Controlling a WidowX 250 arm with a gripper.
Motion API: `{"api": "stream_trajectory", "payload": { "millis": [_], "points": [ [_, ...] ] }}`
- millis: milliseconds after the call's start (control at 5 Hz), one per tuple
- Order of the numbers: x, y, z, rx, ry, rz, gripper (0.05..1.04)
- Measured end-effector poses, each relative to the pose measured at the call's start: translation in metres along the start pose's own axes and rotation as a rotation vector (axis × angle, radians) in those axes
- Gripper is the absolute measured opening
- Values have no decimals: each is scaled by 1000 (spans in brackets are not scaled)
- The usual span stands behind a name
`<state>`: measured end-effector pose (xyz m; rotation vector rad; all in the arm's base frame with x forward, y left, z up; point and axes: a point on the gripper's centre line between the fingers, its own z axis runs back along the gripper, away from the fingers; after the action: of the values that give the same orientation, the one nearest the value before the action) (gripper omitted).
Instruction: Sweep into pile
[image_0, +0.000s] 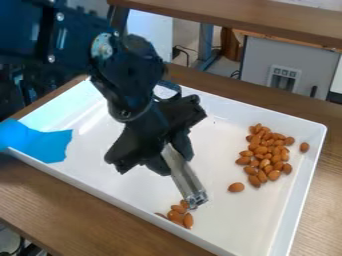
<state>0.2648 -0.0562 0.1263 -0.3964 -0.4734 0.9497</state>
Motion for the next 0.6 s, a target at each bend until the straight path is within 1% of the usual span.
{"api": "stream_trajectory", "payload": {
  "millis": [200,400,600],
  "points": [
    [2,13,-1,86,-20,100,350],
    [-2,20,-12,176,19,188,350],
    [-2,28,-24,255,46,259,350]
  ]
}}
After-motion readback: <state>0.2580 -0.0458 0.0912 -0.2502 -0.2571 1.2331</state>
